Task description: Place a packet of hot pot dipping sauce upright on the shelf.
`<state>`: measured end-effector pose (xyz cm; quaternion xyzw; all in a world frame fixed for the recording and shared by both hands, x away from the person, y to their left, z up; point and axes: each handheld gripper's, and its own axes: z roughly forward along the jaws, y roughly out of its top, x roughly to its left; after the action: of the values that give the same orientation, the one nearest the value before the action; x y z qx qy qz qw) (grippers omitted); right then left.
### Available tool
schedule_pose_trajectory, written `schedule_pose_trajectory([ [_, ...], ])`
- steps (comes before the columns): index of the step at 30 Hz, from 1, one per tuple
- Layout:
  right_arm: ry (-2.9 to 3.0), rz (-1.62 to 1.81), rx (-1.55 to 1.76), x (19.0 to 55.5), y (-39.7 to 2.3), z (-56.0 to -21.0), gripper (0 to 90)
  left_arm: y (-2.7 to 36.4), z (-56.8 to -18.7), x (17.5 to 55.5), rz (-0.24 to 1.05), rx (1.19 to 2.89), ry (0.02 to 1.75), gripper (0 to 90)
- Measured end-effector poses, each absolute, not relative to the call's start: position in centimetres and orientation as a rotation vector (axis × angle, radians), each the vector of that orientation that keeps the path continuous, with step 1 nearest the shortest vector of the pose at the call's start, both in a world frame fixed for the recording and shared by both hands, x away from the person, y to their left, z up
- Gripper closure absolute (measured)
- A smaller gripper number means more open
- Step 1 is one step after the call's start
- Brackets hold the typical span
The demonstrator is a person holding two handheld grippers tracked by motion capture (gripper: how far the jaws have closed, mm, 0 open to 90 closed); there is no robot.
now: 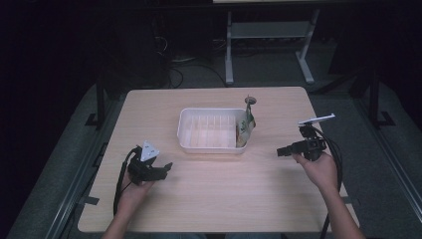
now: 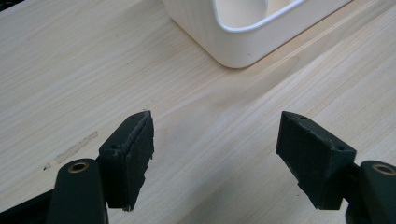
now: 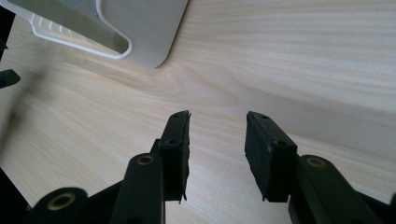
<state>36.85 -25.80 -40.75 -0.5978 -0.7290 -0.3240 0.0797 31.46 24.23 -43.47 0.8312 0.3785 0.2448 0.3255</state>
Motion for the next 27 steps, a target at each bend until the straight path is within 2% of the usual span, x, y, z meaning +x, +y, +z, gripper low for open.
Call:
schedule_pose_trajectory([
  [27,-2.184,-1.009,-1.739,34.0,-25.8,-43.3,56.3,24.0,-43.6,31.5,0.642,2.189,0.983,26.9],
])
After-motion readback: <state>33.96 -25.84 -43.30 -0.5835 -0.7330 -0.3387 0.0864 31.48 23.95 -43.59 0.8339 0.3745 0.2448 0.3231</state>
